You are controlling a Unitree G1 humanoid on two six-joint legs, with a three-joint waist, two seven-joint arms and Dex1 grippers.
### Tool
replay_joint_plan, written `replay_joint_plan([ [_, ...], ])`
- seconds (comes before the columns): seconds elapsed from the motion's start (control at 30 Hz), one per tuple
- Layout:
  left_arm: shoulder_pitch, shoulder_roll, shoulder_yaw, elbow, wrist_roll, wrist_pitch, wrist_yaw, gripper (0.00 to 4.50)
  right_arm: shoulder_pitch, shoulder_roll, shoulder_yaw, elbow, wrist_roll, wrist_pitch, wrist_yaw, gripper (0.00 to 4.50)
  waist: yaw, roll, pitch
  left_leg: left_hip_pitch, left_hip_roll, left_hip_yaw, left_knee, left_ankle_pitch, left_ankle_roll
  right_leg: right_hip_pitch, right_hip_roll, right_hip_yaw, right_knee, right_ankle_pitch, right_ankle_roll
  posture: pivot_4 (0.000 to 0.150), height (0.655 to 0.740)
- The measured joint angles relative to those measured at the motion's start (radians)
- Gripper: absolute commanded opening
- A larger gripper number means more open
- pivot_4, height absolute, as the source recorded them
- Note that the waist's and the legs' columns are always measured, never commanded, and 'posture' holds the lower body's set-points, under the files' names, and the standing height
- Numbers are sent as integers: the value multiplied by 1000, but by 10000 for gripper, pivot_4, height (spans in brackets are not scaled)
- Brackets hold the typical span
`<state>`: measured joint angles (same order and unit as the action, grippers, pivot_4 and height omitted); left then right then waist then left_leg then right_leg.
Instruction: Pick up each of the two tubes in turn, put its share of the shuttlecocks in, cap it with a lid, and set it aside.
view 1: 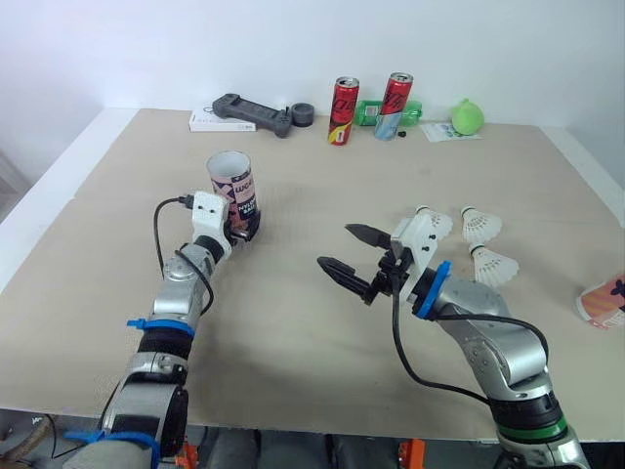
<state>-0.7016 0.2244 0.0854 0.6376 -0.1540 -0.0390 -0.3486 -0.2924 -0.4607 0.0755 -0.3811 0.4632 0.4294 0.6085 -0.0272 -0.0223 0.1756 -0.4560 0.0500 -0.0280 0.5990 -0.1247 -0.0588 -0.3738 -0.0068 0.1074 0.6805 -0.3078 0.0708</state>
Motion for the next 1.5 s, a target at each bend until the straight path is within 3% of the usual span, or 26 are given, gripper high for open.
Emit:
replay_joint_plan([
  [0.13, -58, 0, 2, 122, 0, -55, -7, 45000, 4, 2, 0, -11, -2, 4, -9, 44077, 0, 0, 0, 0, 0, 0, 0, 0, 0, 0, 0, -1, 0, 0, 0, 1500, 7400],
  [0.3, -85, -1, 6, 185, 0, -102, -9, 28301, 6, 2, 0, -30, -7, 9, -25, 45000, 0, 0, 0, -1, 0, -1, 0, 0, 0, 0, 0, -1, 0, 0, 0, 1500, 7400],
  [0.37, -87, -1, 7, 194, -1, -115, -11, 24778, 10, 2, 0, -30, -7, 10, -26, 45000, 0, 0, 0, -1, 0, -1, 0, 0, 0, 0, 0, -1, 0, 0, 0, 1500, 7400],
  [0.57, -63, 5, 5, 165, 16, -123, -11, 24778, 35, 23, -17, -45, -34, 5, -84, 45000, 0, 0, 0, -1, 0, -1, 0, 0, 0, 0, 0, -1, 0, 0, -1, 1500, 7400],
  [0.7, 18, 62, -13, 45, 62, -128, -4, 24778, 102, 51, -48, -49, -139, -21, -206, 45000, -1, 0, 0, -1, 0, -1, -1, 0, -1, -1, 0, -1, 1, 2, -3, 1500, 7400],
  [0.93, 251, 244, -52, -354, 252, -124, 31, 24778, 170, 113, -132, -22, -285, -20, -422, 45000, -1, 0, 0, 1, 1, 0, -2, 2, -4, -1, -1, 0, 1, 4, -6, 1500, 7400],
  [1.07, 341, 360, -100, -517, 402, -106, 20, 24778, 74, 154, -131, 188, -340, -28, -478, 45000, -5, 0, 0, 3, 2, 2, -2, 6, -2, -1, 0, 0, 1, 6, -5, 1500, 7400],
  [1.27, 352, 405, -130, -570, 507, -102, 16, 24778, -51, 177, -128, 410, -375, -105, -499, 45000, -6, 1, 0, 2, 3, 6, -3, 9, 1, -2, -1, 1, 1, 6, -3, 1500, 7400],
  [1.33, 350, 419, -132, -580, 539, -100, 17, 24778, -155, 188, -131, 586, -390, -173, -508, 45000, -13, 1, 1, 2, 3, 8, -3, 9, 1, -4, -1, 3, 1, 9, -2, 1500, 7400],
  [1.5, 356, 418, -147, -606, 573, -91, 18, 24778, -285, 202, -152, 810, -395, -273, -533, 45000, -19, 1, 1, -2, 3, 8, -7, 9, 1, -9, -1, 4, 1, 10, -6, 1500, 7400],
])
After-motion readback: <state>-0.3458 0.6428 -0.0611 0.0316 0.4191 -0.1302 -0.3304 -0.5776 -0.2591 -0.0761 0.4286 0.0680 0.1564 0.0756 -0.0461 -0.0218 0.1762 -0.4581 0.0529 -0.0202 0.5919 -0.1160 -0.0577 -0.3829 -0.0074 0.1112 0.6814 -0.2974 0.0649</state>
